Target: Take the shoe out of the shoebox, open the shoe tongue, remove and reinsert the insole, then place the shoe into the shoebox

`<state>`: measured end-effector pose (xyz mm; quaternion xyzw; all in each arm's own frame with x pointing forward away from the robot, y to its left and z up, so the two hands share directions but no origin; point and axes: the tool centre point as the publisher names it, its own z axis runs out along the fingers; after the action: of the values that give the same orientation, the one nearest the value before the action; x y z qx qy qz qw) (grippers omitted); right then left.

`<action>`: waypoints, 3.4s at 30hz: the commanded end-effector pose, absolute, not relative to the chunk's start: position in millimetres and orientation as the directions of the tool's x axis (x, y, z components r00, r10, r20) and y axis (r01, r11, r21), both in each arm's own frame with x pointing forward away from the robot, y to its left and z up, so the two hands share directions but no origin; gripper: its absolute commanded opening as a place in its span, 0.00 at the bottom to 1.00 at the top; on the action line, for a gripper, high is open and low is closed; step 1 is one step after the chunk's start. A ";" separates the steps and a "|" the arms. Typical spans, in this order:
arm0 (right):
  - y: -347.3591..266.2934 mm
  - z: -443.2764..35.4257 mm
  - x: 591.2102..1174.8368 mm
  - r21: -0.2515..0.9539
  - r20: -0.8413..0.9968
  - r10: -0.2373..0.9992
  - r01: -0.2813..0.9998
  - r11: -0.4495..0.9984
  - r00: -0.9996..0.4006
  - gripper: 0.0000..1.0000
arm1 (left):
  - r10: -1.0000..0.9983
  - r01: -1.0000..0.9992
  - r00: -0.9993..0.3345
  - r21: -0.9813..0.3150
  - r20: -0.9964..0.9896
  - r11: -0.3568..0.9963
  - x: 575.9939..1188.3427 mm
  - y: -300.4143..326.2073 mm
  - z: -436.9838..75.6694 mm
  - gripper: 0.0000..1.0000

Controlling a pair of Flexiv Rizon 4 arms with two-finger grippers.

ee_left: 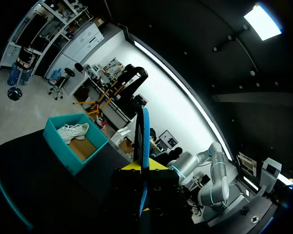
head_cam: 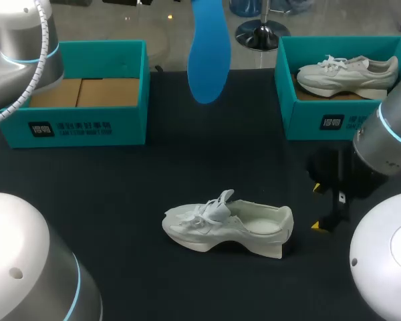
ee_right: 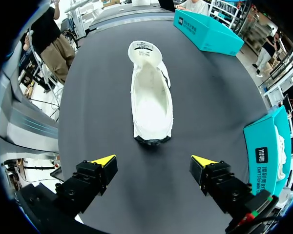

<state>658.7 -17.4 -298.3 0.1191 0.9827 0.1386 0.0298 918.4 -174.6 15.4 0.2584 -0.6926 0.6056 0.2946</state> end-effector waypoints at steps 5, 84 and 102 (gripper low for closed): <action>-17.8 -289.0 659.7 0.184 -0.024 0.231 0.222 0.957 -0.973 1.00 | -0.001 -0.715 -0.693 -0.687 0.721 0.131 918.0 -174.4 14.7 0.00; 101.3 -324.2 709.7 0.160 0.040 0.346 0.348 0.924 -0.937 1.00 | -0.019 -0.776 -0.626 -0.621 0.779 0.112 925.6 -157.9 24.6 0.00; 88.5 -383.3 716.5 0.177 0.034 0.308 0.309 0.935 -0.951 1.00 | -0.019 -0.776 -0.626 -0.621 0.779 0.112 925.6 -157.9 24.6 0.00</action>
<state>713.7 88.3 -365.6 0.1570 0.9841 0.0827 -0.0004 924.6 -158.0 24.6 0.2949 -0.6746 0.5986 0.3157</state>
